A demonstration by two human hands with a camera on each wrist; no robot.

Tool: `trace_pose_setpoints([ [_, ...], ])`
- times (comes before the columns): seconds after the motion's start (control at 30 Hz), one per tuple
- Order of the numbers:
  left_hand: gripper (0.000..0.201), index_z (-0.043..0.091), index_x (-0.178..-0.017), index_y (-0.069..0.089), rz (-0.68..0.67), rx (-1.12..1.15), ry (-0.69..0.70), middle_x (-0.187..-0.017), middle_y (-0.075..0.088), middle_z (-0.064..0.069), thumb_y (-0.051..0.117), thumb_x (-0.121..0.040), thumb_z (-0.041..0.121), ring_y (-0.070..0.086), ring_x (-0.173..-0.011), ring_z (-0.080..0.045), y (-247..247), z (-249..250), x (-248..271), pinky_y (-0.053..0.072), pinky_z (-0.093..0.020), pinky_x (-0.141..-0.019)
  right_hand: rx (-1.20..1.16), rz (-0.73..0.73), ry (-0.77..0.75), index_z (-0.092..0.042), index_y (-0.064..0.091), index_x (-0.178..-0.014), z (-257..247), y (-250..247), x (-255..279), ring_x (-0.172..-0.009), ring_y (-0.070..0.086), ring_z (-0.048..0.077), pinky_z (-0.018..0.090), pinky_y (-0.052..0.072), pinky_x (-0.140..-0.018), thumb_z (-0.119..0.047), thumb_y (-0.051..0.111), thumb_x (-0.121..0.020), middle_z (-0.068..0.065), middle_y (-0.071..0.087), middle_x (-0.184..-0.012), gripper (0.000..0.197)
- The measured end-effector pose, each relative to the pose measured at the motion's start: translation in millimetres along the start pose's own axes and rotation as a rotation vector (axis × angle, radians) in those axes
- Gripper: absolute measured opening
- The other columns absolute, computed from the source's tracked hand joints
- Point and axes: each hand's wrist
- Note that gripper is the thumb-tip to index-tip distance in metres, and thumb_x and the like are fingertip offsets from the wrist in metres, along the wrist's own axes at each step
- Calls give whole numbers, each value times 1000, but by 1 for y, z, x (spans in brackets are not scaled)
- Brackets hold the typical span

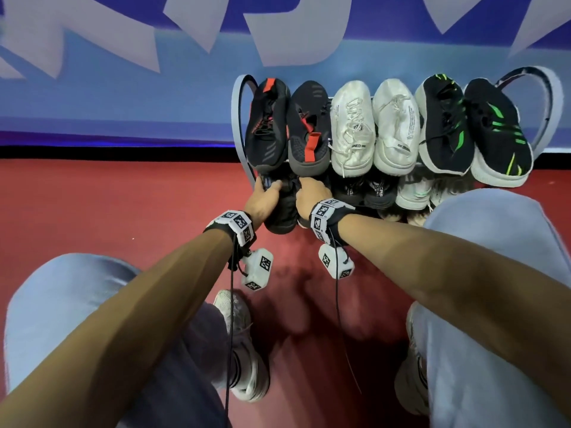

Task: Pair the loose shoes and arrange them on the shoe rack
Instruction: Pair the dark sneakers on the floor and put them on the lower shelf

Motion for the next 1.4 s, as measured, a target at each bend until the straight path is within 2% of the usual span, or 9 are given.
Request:
trace_pose_setpoints([
  [0.17,58,50,-145,35,8,-105,109,-148,50,10,22,-93,71,46,-137,-16,-6,-18,-26,33,-49,-117,-13,-31,63,-9,60,-123,9,8,-17,-114,58,38,37,45,-85,-16,46,-98,17,62,-124,29],
  [0.27,47,30,-149,38,-6,-286,84,-140,58,-12,32,-103,35,56,-125,-35,-2,-3,0,46,-49,-104,-49,-17,101,-5,63,-121,16,11,-26,-116,58,37,38,46,-93,-15,46,-97,19,62,-124,31],
  [0.37,31,4,-124,55,-102,-432,-189,-114,66,-17,46,-98,18,67,-84,-34,4,-5,8,55,-36,-70,-34,13,135,-10,59,-130,20,17,-27,-119,57,36,36,47,-92,-14,49,-98,17,61,-127,34],
  [0.53,25,9,-103,63,-98,-421,-227,-91,65,-12,70,-80,3,63,-70,-27,18,-18,0,57,-32,-58,-144,-1,54,-13,52,-132,28,37,-30,-110,60,40,38,47,-82,-9,48,-94,21,65,-114,39],
  [0.73,75,9,-120,53,159,-469,-140,-108,65,-6,82,-57,37,66,-102,-29,14,-38,-30,57,-37,-90,-388,32,74,-7,57,-136,34,43,-34,-125,53,35,33,39,-104,-12,50,-96,17,62,-131,40],
  [0.93,64,5,-127,49,277,-468,-108,-118,64,-16,73,-78,39,64,-105,-36,14,-32,-23,55,-41,-89,-561,391,307,-7,61,-95,55,40,-27,-94,64,36,38,50,-78,-14,60,-83,17,68,-99,14],
  [1.03,68,7,-132,43,275,-434,-128,-118,61,-16,72,-78,37,62,-106,-36,17,-32,-22,54,-43,-93,-600,164,492,-7,45,-119,70,43,-22,-102,64,36,36,50,-84,-35,68,-86,15,61,-116,49],
  [1.17,75,14,-133,33,217,-293,-168,-117,56,-12,73,-74,37,61,-102,-34,23,-34,-26,58,-49,-88,-1042,-316,581,-14,41,-116,70,42,-6,-83,74,31,40,61,-77,-41,71,-87,14,60,-120,50],
  [1.4,72,27,-123,32,221,-360,-53,-110,68,-13,73,-67,46,70,-92,-37,17,-79,-64,60,-48,-81,-1412,-156,622,2,39,-132,53,61,-6,-82,68,38,49,57,-85,-4,52,-100,27,52,-132,35],
])
Point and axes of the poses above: each hand's wrist, its own x-axis away from the middle knuckle, its own y-axis out of the palm, z = x × y
